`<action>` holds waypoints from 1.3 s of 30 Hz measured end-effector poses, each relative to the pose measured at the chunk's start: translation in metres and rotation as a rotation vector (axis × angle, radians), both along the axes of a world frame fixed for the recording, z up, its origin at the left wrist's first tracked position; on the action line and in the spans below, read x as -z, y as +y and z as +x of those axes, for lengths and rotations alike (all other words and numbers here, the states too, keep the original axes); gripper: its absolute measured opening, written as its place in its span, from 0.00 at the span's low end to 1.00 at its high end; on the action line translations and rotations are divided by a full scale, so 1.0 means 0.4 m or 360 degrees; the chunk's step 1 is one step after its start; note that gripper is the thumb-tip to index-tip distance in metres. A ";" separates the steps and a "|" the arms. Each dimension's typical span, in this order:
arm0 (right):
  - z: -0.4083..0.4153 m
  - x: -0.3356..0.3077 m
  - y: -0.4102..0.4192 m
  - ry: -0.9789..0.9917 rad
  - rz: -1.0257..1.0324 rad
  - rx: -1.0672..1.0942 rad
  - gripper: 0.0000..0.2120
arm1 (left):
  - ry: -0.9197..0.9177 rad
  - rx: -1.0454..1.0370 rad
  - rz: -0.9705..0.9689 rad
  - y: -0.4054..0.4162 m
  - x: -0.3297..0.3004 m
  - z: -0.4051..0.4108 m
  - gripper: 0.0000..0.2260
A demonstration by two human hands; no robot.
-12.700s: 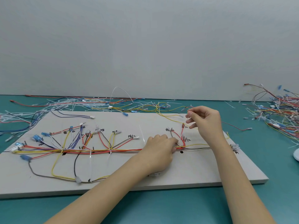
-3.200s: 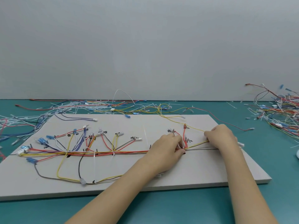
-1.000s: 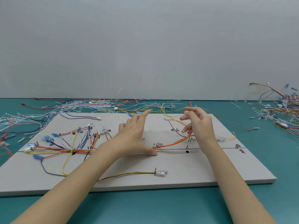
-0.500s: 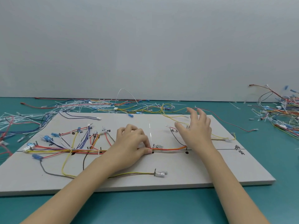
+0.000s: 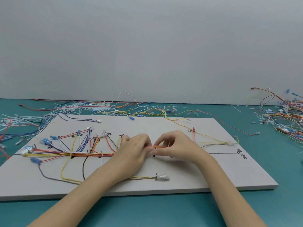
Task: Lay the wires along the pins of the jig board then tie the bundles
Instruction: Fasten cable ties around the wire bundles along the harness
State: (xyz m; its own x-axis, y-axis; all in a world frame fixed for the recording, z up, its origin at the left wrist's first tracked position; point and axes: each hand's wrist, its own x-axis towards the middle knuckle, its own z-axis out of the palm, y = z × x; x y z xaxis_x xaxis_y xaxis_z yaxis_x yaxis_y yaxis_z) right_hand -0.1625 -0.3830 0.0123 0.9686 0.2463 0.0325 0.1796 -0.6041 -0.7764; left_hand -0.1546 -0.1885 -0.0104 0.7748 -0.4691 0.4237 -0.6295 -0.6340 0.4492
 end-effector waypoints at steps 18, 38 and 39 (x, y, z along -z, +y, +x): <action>0.007 0.012 0.002 -0.0164 -0.0292 0.0211 0.17 | 0.1076 -0.0336 0.0426 0.244 -0.114 0.070 0.19; 0.019 0.014 0.044 -0.0282 -0.0507 0.0070 0.06 | 0.0928 -0.0153 0.0334 0.223 -0.083 0.087 0.09; 0.019 0.013 0.044 -0.0274 -0.0509 0.0071 0.06 | 0.0918 -0.0163 0.0345 0.221 -0.082 0.087 0.09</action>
